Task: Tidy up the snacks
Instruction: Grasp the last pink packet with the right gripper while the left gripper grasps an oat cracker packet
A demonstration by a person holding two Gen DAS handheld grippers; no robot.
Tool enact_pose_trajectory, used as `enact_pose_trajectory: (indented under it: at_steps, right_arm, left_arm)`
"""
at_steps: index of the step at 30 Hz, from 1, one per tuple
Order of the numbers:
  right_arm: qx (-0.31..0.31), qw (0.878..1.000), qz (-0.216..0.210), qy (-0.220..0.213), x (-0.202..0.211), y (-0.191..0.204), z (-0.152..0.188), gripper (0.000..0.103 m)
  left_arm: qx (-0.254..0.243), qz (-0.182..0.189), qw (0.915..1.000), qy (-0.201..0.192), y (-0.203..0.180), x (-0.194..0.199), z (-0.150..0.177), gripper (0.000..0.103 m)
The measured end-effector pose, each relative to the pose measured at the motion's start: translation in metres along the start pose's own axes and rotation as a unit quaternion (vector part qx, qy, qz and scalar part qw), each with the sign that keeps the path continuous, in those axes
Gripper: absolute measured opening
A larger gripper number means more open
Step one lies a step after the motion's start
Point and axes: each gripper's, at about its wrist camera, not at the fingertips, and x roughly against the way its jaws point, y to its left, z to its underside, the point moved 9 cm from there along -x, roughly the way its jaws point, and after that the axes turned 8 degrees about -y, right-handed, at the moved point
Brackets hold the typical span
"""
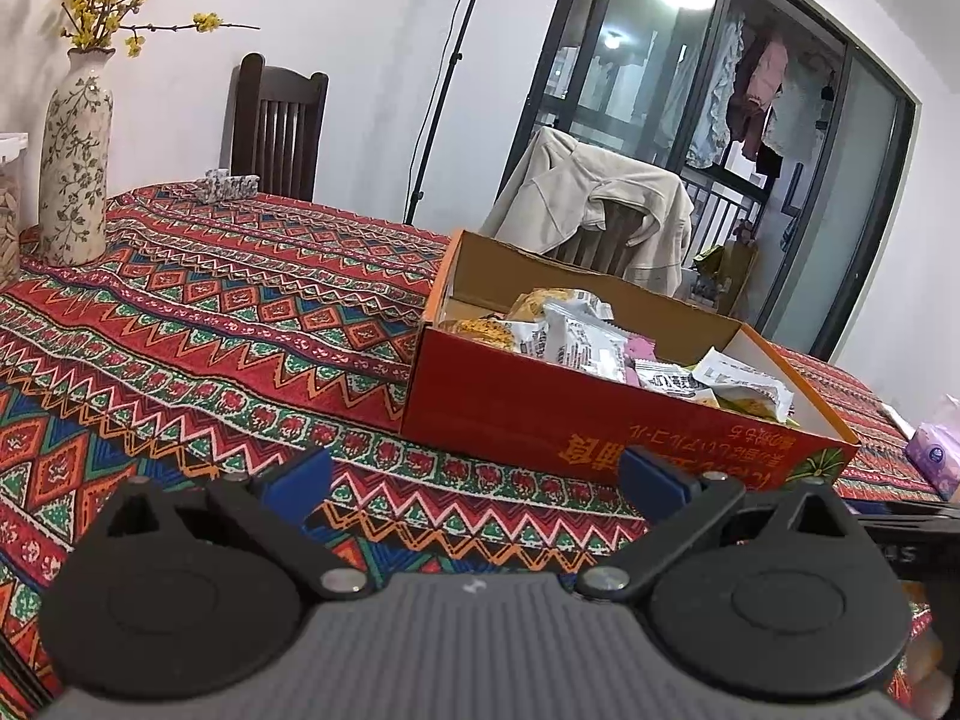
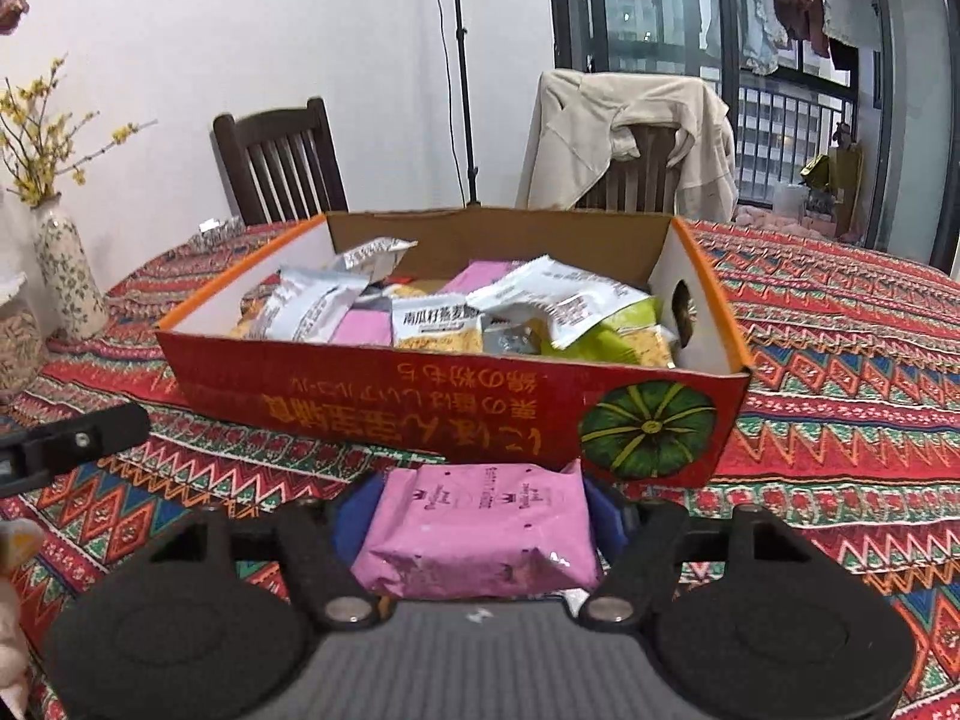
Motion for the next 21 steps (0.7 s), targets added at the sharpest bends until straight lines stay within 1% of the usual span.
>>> enact_pose_trajectory:
  at_steps: [6, 9, 12, 17, 21]
  right_arm:
    - [-0.012, 1.000, 0.007, -0.024, 0.022, -0.019, -0.002, 0.070]
    - [-0.018, 0.999, 0.014, -0.028, 0.030, -0.033, -0.001, 0.070]
    - [-0.023, 0.999, 0.023, -0.032, 0.037, -0.048, 0.001, 0.070]
    - [-0.037, 0.998, 0.034, -0.038, 0.043, -0.072, 0.004, 0.070]
    - [-0.043, 0.997, 0.041, -0.044, 0.046, -0.088, 0.006, 0.070]
  left_arm:
    - [-0.008, -0.017, 0.9998, 0.007, 0.001, -0.003, 0.003, 0.103]
    - [-0.017, -0.026, 0.9994, 0.015, 0.000, -0.003, 0.005, 0.103]
    - [-0.030, -0.023, 0.9992, 0.014, -0.008, 0.004, 0.003, 0.103]
    - [-0.036, -0.010, 0.9988, 0.031, -0.027, 0.009, 0.006, 0.103]
    - [-0.054, 0.001, 0.9977, 0.042, -0.050, 0.008, 0.011, 0.103]
